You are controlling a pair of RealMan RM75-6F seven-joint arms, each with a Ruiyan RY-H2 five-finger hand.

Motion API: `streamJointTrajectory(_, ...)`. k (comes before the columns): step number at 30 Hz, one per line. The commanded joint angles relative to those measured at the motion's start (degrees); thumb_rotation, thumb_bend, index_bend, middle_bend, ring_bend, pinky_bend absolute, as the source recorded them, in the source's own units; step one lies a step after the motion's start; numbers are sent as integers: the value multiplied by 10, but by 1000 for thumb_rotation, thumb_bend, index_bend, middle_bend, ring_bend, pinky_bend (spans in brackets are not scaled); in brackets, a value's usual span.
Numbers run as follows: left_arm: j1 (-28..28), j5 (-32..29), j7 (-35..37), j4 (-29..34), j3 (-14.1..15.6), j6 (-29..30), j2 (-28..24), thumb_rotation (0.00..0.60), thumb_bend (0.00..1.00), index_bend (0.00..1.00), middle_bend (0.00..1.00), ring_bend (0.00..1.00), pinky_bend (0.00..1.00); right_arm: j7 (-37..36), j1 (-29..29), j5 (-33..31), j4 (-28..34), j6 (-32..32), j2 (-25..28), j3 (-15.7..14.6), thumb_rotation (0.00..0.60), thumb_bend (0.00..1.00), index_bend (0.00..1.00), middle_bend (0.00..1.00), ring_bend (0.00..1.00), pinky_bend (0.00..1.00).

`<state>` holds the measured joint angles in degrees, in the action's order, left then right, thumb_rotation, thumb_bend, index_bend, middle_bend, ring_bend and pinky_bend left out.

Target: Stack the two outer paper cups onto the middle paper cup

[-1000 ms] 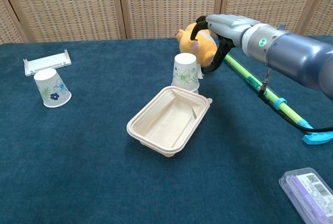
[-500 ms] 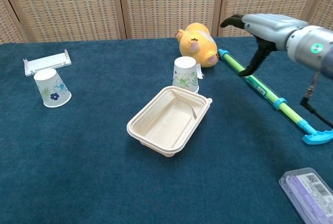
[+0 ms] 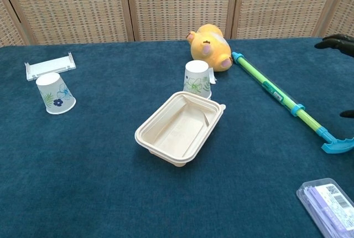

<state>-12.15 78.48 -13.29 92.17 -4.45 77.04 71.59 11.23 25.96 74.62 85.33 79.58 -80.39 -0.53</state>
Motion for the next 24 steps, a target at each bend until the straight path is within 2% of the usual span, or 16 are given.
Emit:
streamJointTrajectory(1,-23,-20,1,7,-23,-25,-10,600,18,0,0,0,57,-31,-28,26,-28,16,6,-15,600,254,52,0,0,0)
streamJointTrajectory(5,-76,-61,0,9,-73,-80,-29,600,150,3,0,0,57,-52,-39,42,-43,18,5,-11,600,253,53,0,0,0)
streamJointTrajectory(7,-95,-82,-1,4,-88,-104,-30,600,206,42,0,0,61,-58,-41,48,-48,18,6,-10,600,254,56,0,0,0)
streamJointTrajectory(11,-129,-124,-11,-13,-106,-152,-27,600,232,156,0,0,68,-68,-47,53,-51,19,7,-3,600,253,60,0,0,0)
streamJointTrajectory(13,-160,-166,-27,-39,-115,-200,-18,600,233,209,0,0,68,-77,-51,53,-52,19,10,1,600,253,63,0,0,0)
streamJointTrajectory(19,-228,-266,-87,-109,-116,-284,12,600,236,257,0,0,68,-95,-57,53,-59,8,14,13,600,253,68,0,0,0)
streamJointTrajectory(24,-258,-301,-116,-144,-111,-298,36,600,235,265,0,0,66,-99,-59,56,-63,2,14,20,600,252,78,0,0,0)
